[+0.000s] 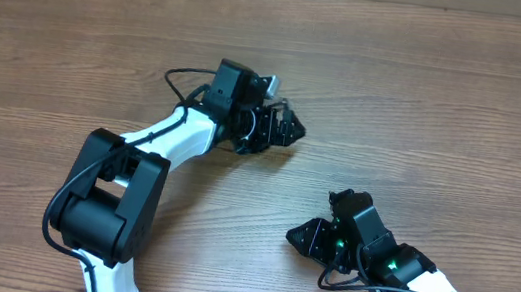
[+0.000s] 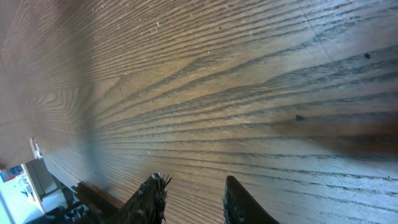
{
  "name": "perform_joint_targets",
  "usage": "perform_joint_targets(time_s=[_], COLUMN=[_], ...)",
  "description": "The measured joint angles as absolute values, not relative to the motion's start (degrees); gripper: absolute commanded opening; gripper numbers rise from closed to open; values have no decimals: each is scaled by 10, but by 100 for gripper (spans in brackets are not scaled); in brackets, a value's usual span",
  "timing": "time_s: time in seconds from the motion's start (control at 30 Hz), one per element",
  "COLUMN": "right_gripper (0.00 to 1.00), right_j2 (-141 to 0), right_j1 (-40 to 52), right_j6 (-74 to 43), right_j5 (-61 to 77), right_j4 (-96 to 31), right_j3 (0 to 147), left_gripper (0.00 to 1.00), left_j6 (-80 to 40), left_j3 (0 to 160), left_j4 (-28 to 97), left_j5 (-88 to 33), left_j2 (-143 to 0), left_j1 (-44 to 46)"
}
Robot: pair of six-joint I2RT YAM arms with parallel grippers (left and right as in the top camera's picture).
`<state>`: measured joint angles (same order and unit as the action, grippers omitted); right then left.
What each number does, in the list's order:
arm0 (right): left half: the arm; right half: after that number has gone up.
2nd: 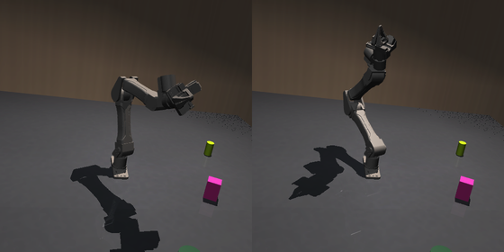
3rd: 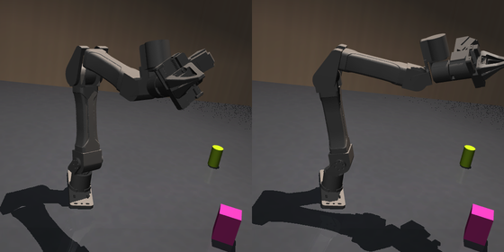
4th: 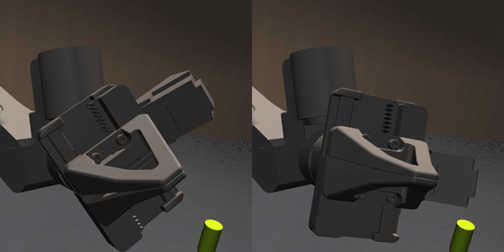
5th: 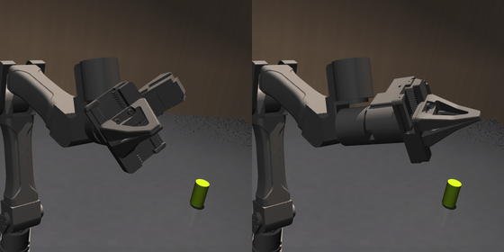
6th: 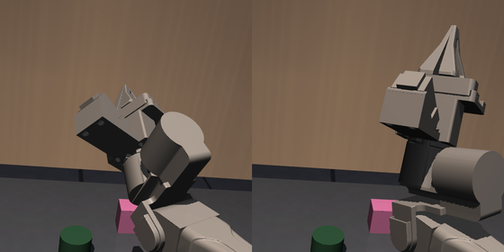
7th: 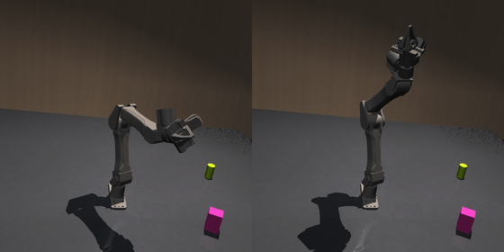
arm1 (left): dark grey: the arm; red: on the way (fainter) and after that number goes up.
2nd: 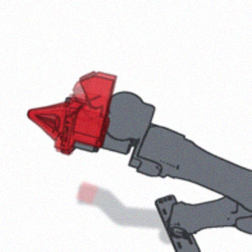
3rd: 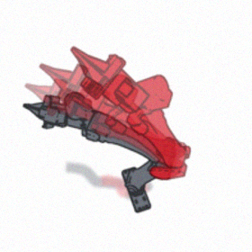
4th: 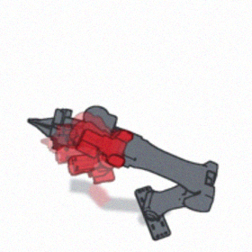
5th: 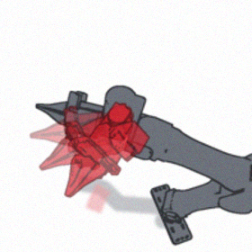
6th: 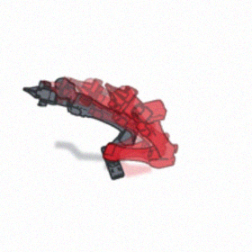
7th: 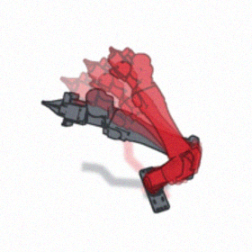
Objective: Untangle cables
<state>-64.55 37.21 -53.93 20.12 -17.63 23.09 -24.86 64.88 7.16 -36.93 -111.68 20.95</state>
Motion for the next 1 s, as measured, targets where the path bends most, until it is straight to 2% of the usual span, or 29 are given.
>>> perform_joint_targets(time_s=[0.17, 0.3, 0.47, 0.67, 0.83, 1.0], right_gripper=[31, 31, 33, 35, 35, 36], right_j2=[-646, -646, -646, -646, -646, -646], right_j1=[372, 372, 372, 372, 372, 372], right_j6=[-540, -540, -540, -540, -540, -540], right_j5=[199, 198, 195, 190, 190, 189], right_j4=[-176, -176, -176, -176, -176, -176], right_j3=[231, 231, 231, 231, 231, 231], left_gripper=[100, 100, 100, 99, 99, 99], left_j6=[-270, -270, -252, -226, -230, -296], left_j3=[684, 733, 790, 813, 813, 813], left_j4=[89, 135, 325, 472, 506, 497], left_j5=[-452, -465, -339, -137, -23, 2], left_j2=[-1117, -1116, -1096, -1087, -1087, -1087], left_j1=[210, 210, 210, 210, 209, 194])
